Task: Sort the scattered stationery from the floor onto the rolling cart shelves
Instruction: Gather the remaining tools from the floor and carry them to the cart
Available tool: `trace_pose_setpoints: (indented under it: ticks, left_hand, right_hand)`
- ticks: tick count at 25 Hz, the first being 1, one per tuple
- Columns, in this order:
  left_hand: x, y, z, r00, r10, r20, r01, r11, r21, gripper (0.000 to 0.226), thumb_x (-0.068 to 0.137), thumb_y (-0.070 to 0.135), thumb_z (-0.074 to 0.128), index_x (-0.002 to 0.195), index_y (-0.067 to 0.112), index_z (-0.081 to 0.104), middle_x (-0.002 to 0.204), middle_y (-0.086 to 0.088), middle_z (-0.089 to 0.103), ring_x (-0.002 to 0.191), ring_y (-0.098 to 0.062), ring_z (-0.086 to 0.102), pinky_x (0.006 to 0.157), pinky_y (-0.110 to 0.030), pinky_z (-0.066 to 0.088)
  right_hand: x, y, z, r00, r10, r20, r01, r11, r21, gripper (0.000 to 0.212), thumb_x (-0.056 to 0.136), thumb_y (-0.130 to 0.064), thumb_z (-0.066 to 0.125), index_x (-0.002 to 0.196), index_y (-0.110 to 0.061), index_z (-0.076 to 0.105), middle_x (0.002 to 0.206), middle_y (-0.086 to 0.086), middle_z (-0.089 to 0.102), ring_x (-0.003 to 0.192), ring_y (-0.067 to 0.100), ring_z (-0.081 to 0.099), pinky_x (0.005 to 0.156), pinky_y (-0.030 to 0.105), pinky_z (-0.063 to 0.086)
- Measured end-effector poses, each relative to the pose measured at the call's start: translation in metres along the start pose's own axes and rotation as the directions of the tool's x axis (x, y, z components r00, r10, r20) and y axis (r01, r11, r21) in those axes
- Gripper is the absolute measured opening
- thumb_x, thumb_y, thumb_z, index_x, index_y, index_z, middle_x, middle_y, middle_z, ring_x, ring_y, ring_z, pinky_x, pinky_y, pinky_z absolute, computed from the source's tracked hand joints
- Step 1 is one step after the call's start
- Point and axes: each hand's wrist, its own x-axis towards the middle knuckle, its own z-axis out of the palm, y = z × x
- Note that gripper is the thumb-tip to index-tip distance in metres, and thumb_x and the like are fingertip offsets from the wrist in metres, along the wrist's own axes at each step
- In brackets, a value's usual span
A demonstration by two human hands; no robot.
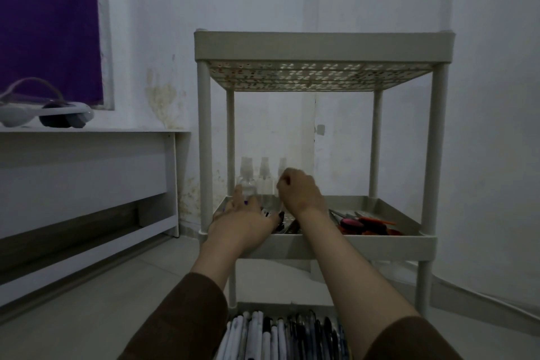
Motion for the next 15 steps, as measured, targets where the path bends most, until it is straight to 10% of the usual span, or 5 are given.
trace_pose_setpoints:
  ticks: [2, 7, 15]
  left_hand:
    - [-0.0008, 0.0013, -0.0005, 1.0, 0.003, 0.0, -0.003, 1.0, 0.008, 0.069, 0.091, 0.059, 0.026, 0.148, 0.022, 0.012, 0.156, -0.005, -0.016, 0.144, -0.028, 0.007, 0.114, -0.046, 0.017]
    - [-0.003, 0.0034, -0.004, 1.0, 0.003, 0.012, -0.003, 1.0, 0.009, 0.066, 0.092, 0.055, 0.025, 0.149, 0.024, 0.01, 0.157, -0.004, -0.014, 0.145, -0.024, 0.002, 0.114, -0.044, 0.014]
    - [-0.0058, 0.0036, -0.0038, 1.0, 0.007, 0.005, -0.007, 1.0, 0.01, 0.068, 0.092, 0.058, 0.024, 0.149, 0.023, 0.011, 0.157, -0.004, -0.014, 0.145, -0.024, 0.001, 0.114, -0.045, 0.014]
  right_hand:
    - [0.0012, 0.0043, -0.0008, 0.998, 0.046, -0.049, -0.047, 0.999, -0.018, 0.012, 0.092, -0.016, 0.044, 0.098, -0.01, 0.052, 0.112, 0.013, 0.052, 0.097, 0.028, 0.052, 0.082, 0.036, 0.046]
    - [0.0009, 0.0061, 0.0045, 0.934, 0.124, 0.335, -0.079, 0.986, -0.145, 0.033, 0.09, -0.014, 0.044, 0.121, -0.018, 0.056, 0.132, 0.011, 0.05, 0.118, 0.028, 0.05, 0.101, 0.038, 0.042]
    - [-0.0053, 0.0032, -0.003, 0.965, 0.188, 0.18, -0.194, 0.981, 0.015, 0.021, 0.087, -0.012, 0.045, 0.091, -0.01, 0.066, 0.098, 0.012, 0.062, 0.092, 0.028, 0.058, 0.076, 0.028, 0.044]
